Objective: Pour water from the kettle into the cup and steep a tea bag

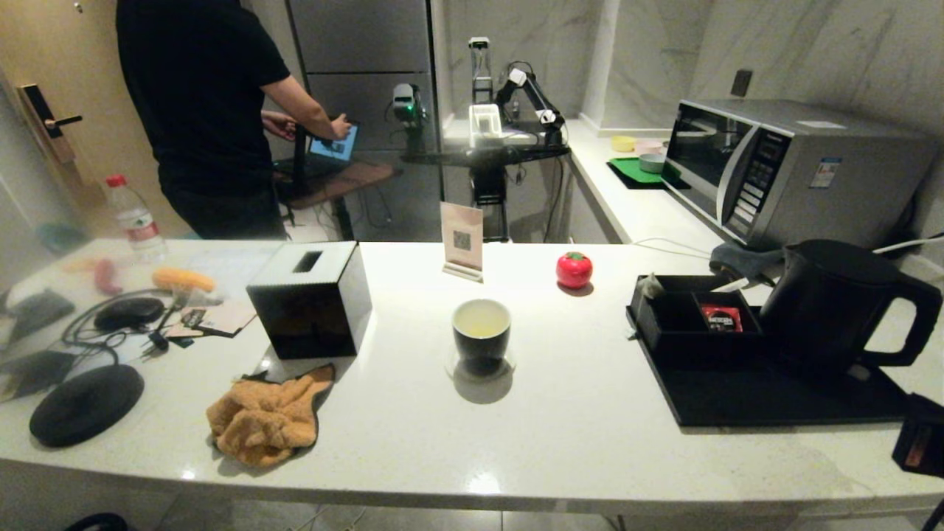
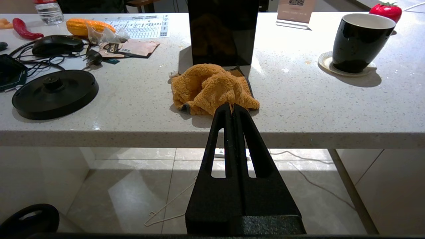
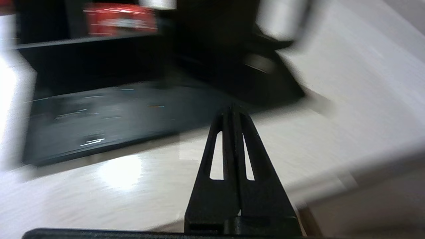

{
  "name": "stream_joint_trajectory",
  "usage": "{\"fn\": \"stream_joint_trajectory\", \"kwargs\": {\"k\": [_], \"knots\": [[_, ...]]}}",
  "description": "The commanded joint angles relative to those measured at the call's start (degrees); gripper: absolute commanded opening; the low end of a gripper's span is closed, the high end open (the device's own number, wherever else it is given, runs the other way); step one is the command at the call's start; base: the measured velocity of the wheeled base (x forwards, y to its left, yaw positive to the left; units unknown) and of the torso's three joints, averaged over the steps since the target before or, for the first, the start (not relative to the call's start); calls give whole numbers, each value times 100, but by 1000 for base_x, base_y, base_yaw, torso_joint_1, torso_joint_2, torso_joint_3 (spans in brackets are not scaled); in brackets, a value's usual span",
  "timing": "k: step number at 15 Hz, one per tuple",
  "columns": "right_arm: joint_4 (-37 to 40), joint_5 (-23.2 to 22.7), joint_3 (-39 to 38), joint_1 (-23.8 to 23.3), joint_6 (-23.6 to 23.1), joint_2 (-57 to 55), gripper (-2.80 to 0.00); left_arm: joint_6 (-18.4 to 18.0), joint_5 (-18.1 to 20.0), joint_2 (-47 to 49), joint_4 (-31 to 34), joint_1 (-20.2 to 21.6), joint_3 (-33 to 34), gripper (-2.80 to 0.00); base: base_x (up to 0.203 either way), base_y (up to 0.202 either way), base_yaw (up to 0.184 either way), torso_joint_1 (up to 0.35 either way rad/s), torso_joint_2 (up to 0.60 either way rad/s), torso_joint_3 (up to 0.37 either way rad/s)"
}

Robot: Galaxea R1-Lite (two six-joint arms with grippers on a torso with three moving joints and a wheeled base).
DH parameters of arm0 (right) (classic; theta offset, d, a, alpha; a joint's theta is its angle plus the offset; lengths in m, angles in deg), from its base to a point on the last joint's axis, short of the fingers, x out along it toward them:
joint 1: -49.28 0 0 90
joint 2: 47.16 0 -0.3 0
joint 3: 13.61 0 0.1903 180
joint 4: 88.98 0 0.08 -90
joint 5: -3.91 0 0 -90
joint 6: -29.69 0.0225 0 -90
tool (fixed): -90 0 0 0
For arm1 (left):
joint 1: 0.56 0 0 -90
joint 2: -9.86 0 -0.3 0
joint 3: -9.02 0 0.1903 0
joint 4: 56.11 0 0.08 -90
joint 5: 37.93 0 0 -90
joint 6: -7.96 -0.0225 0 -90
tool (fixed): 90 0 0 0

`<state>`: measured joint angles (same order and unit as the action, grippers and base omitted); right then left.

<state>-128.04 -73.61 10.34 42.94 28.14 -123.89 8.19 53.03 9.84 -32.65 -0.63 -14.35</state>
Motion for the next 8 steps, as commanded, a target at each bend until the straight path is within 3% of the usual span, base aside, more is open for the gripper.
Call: {"fn": "stream_joint_trajectory", "kwargs": {"k": [1,8], "knots": [[4,3,262,647,-112,148,-280,3,1,2,-1,-1,0,-280,0,0,0,0,0,0],[965,8,2099,1637,-394,-54,-280,3,1,2,-1,-1,0,-280,0,0,0,0,0,0]]}}
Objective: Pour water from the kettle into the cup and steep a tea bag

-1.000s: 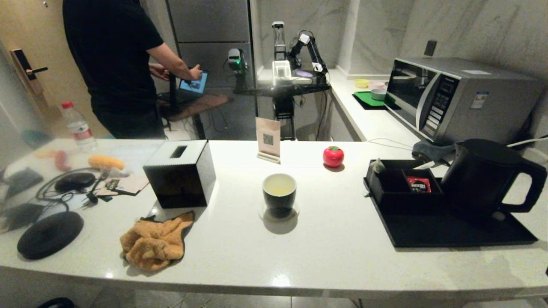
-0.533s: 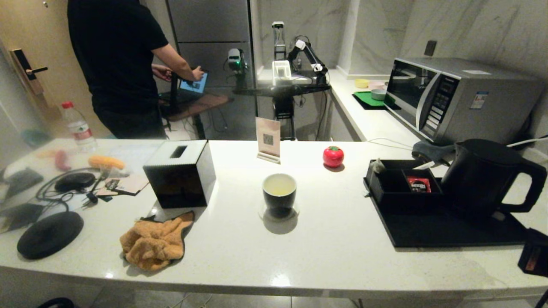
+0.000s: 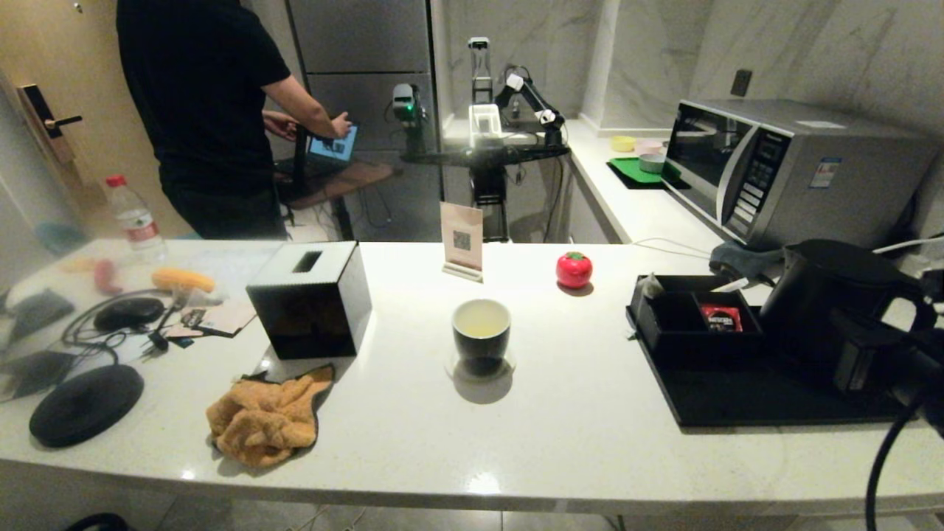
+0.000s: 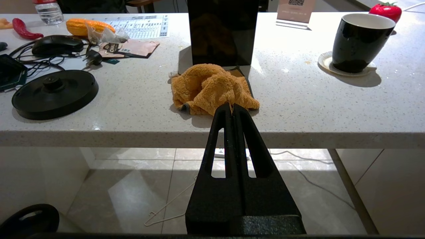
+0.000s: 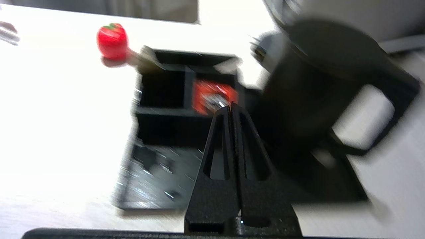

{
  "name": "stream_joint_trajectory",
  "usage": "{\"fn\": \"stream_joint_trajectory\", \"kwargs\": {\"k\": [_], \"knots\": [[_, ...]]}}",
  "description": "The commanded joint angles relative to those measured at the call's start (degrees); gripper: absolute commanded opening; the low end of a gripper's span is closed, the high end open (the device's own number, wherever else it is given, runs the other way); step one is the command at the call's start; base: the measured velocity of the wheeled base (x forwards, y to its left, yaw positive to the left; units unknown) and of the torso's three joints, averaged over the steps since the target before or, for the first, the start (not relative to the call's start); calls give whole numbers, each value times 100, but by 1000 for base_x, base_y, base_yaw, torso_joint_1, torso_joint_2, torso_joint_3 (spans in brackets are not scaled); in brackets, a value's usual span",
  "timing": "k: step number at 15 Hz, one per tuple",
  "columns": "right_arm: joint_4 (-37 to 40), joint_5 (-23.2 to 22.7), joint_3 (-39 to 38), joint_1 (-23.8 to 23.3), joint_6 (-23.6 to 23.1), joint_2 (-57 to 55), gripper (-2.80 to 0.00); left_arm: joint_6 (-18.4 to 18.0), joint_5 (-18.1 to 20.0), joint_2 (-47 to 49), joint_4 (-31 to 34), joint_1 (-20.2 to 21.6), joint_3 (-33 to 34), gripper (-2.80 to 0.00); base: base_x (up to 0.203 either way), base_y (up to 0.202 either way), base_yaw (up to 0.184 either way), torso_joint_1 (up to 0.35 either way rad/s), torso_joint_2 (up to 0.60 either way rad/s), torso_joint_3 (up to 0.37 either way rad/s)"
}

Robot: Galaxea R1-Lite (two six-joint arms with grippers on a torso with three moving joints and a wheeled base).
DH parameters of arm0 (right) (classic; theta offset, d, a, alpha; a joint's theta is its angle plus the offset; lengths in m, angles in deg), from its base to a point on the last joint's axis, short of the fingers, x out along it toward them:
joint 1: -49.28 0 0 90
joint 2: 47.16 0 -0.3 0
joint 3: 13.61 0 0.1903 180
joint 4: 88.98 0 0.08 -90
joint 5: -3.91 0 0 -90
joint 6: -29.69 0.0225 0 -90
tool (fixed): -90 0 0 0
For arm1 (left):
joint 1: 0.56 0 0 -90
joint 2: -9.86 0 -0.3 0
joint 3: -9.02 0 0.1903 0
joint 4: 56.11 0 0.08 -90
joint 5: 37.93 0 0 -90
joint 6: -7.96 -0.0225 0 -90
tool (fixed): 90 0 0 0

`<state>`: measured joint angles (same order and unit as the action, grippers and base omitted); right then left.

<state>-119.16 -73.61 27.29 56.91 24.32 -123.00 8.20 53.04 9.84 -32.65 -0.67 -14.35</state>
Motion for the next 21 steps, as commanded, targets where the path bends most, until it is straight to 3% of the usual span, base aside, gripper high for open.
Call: {"fn": "stream_joint_trajectory", "kwargs": {"k": [1,7,21], "knots": [[155,8,655,364,-14,-263,-280,2,0,2,-1,2,0,-280,0,0,0,0,0,0],[1146,-2,2318,657,-67,-1036,-280,2,0,2,-1,2,0,-280,0,0,0,0,0,0],[5378,-2,6103,724,606,-2958,-280,2,0,2,-1,2,0,-280,0,0,0,0,0,0]]}}
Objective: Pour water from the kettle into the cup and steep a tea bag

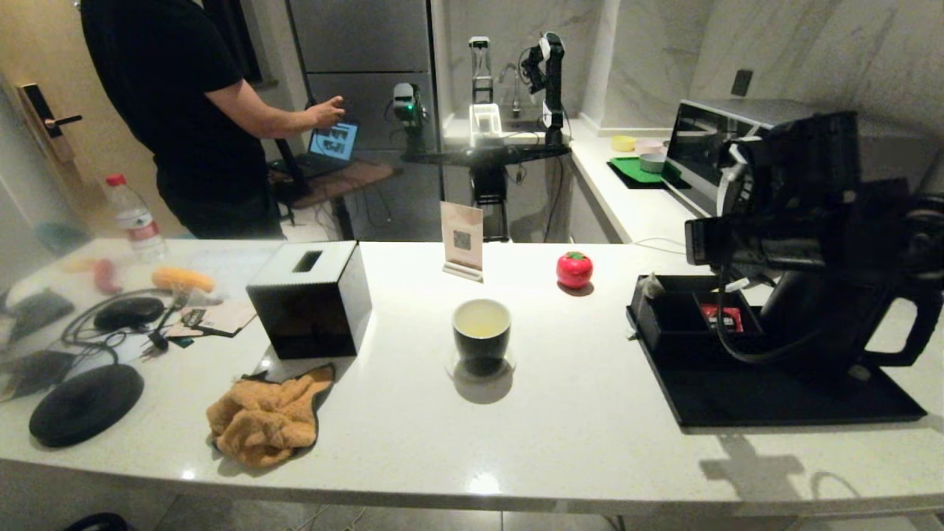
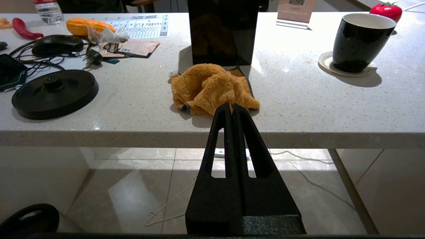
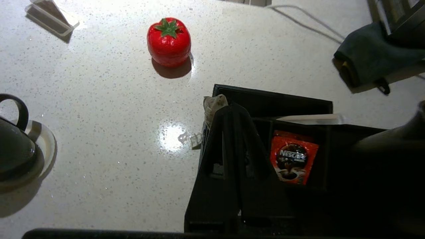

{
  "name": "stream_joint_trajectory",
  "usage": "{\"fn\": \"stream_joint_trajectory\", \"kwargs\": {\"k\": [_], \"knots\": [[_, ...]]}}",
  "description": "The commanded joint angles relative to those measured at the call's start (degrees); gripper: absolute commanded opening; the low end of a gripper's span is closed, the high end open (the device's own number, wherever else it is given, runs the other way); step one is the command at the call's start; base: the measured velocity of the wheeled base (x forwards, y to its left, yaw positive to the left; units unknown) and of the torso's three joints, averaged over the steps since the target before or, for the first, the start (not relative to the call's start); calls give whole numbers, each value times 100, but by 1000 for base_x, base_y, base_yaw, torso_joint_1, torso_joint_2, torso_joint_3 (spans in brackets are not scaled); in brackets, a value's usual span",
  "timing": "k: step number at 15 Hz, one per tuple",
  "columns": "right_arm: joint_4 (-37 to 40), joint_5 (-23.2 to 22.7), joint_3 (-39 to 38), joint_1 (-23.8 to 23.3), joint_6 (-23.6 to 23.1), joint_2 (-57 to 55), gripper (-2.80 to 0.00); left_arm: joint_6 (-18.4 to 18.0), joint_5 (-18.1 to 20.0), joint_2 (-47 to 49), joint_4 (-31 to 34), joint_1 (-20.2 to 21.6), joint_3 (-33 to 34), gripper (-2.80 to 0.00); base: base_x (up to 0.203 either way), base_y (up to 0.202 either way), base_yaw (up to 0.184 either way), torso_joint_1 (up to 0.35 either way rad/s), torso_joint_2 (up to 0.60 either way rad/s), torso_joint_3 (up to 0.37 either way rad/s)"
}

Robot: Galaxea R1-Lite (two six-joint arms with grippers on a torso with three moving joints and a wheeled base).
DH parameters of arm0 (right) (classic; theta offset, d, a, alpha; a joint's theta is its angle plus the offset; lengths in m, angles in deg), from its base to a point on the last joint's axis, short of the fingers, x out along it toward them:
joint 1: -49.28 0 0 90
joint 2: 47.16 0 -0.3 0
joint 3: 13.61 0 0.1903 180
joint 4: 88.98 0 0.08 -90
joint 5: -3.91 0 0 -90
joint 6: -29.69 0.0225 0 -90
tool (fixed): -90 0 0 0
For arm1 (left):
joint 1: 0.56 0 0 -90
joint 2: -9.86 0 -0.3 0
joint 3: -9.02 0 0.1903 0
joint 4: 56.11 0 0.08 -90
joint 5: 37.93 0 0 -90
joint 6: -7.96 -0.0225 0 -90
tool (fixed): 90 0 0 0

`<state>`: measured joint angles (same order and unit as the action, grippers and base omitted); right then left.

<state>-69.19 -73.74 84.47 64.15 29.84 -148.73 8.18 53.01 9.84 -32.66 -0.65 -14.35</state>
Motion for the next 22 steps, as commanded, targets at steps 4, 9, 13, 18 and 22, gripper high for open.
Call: {"fn": "stream_joint_trajectory", "kwargs": {"k": [4,9,13,18,22], "knots": [[1306,19,1034,-2,174,-812,-280,4,3,2,0,1,0,-280,0,0,0,0,0,0],[1529,60,1794,-64,170,-1372,-280,4,3,2,0,1,0,-280,0,0,0,0,0,0],[1562,67,1882,-134,136,-1542,0,4,3,2,0,1,0,-280,0,0,0,0,0,0],[1537,75,1863,-212,151,-1674,0,4,3,2,0,1,0,-280,0,0,0,0,0,0],[1512,136,1854,-237,225,-1835,0,4,3,2,0,1,0,-280,0,0,0,0,0,0]]}}
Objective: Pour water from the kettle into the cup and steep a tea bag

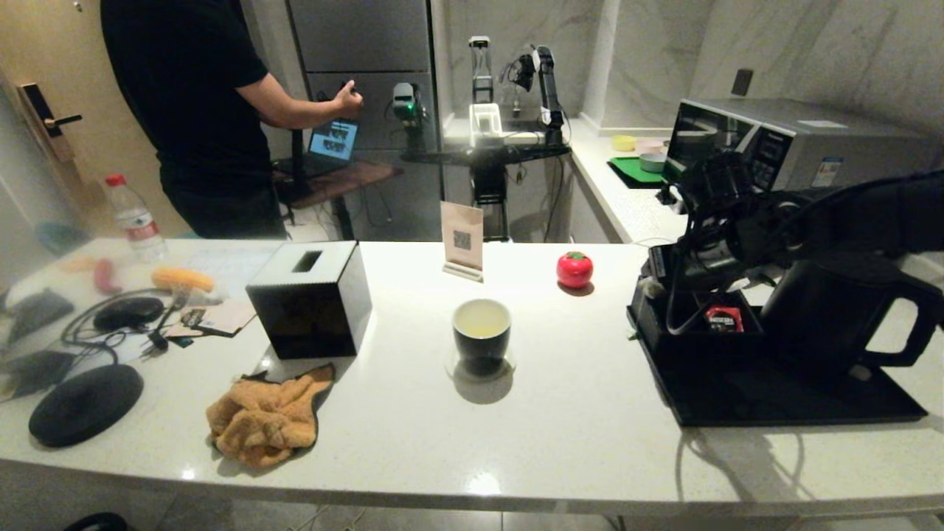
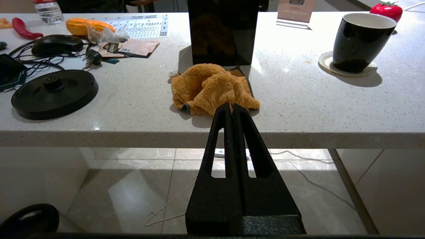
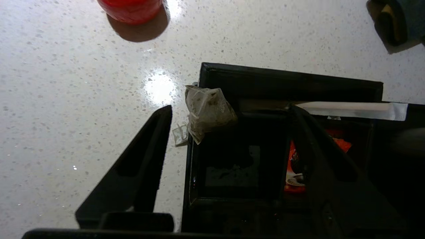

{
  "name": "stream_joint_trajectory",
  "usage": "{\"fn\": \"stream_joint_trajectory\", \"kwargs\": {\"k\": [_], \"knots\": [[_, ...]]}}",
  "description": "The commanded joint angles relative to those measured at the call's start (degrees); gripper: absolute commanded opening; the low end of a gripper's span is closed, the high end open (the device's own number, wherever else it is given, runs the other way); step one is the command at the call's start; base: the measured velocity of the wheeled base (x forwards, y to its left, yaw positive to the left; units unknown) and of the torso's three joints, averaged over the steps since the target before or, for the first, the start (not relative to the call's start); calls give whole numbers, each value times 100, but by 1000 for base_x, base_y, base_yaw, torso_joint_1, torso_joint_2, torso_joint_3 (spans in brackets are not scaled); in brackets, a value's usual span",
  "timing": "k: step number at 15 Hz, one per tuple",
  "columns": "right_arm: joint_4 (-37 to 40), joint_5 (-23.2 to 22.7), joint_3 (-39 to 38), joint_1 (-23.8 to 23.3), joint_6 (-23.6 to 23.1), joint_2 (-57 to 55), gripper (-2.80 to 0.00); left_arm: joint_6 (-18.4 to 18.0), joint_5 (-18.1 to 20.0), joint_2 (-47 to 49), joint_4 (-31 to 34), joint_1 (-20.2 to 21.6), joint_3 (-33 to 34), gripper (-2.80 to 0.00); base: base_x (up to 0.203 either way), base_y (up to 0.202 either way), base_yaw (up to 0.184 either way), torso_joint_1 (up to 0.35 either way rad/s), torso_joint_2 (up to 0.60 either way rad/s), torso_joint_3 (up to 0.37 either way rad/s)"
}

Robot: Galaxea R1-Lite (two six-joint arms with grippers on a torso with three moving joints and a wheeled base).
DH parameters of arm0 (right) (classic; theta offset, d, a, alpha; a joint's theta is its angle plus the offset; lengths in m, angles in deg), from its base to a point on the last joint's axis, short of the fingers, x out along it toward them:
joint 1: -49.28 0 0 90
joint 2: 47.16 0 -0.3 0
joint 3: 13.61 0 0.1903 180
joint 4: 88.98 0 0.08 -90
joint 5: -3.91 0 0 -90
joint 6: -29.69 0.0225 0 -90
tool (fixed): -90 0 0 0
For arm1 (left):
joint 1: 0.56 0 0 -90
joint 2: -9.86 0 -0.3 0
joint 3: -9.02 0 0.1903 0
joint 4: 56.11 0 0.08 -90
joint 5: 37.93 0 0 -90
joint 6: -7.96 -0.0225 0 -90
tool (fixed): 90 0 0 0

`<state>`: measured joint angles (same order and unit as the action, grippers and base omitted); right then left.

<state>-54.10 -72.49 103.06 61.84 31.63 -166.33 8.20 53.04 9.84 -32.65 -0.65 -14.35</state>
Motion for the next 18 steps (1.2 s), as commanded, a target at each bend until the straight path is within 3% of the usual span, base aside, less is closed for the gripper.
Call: {"fn": "stream_joint_trajectory", "kwargs": {"k": [1,10,18], "knots": [[1,11,8,1,197,-136,0,2,0,2,-1,1,0,-280,0,0,0,0,0,0],[52,2,22,8,649,-205,0,2,0,2,-1,1,0,-280,0,0,0,0,0,0],[43,11,5,36,703,-264,0,2,0,2,-1,1,0,-280,0,0,0,0,0,0]]}}
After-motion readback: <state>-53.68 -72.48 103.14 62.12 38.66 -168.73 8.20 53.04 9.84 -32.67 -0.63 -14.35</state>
